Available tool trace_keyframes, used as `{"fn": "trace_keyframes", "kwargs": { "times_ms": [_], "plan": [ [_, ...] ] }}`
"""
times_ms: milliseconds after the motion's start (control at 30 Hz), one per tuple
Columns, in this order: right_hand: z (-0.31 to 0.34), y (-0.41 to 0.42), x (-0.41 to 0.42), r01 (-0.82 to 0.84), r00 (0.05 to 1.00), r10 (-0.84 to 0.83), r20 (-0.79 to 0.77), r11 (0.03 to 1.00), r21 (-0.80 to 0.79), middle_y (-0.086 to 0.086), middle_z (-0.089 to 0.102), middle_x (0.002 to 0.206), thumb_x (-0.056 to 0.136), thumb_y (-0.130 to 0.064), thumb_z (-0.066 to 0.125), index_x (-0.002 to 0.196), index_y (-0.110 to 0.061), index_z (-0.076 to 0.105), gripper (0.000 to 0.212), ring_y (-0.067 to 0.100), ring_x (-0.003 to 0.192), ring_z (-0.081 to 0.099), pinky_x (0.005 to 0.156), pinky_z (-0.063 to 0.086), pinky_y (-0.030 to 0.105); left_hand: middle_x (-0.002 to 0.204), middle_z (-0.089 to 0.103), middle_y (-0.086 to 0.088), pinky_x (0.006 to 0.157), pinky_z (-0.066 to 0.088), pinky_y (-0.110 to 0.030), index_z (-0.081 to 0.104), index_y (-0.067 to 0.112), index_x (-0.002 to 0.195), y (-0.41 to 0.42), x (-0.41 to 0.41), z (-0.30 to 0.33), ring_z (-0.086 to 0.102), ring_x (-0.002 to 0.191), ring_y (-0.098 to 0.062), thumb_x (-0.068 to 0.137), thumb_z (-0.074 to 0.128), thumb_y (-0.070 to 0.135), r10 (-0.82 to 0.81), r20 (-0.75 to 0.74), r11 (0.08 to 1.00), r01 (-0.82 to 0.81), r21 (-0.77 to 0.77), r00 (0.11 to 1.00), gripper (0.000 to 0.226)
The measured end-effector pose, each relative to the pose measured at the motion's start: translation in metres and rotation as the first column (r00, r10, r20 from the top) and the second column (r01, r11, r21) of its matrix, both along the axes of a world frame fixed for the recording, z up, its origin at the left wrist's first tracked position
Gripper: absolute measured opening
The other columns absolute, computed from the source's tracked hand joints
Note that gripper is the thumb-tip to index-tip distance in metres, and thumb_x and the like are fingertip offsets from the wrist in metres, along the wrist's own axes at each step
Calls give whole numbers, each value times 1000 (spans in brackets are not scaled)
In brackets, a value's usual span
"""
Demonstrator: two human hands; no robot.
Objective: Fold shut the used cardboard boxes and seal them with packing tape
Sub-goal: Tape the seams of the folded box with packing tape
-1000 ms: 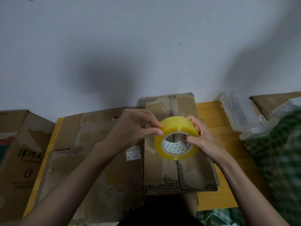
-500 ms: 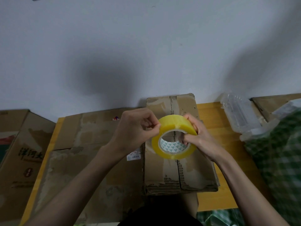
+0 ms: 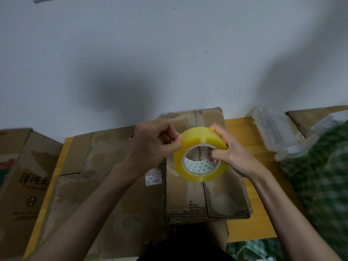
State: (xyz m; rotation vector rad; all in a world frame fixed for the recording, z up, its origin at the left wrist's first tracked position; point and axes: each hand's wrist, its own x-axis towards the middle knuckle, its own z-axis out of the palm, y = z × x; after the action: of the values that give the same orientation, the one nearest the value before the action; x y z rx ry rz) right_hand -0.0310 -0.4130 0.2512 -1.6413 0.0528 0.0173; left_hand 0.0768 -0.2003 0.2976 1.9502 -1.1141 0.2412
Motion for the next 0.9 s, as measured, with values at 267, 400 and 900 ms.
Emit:
{"fn": "trace_keyframes", "kwargs": {
  "times_ms": [267,400,900],
  "plan": [
    [-7,11,3,99,994,-106,22,975,200,9,51,65,63,6,56,91,-8,51,31,26,65,53,68,44,39,83,72,0,71,52,-17,74,5,88,0,10,7,67,72,-9,86,78,9,-95,-35,996,95,-2,995,6],
    [-20,13,-4,205,978,-206,-20,951,233,7,51,65,63,4,57,91,-9,51,32,20,62,54,67,50,36,89,75,-2,74,62,-36,69,15,104,9,-4,-7,74,80,-20,92,64,34,4,-557,996,-52,-70,831,24],
    [-12,4,-4,189,982,-190,10,980,58,17,51,78,61,-23,68,95,-18,55,37,29,75,53,70,45,45,87,78,-6,65,59,-23,75,6,96,10,-26,-6,76,82,-19,72,77,34,84,-852,981,-192,-20,517,37]
  ]
}}
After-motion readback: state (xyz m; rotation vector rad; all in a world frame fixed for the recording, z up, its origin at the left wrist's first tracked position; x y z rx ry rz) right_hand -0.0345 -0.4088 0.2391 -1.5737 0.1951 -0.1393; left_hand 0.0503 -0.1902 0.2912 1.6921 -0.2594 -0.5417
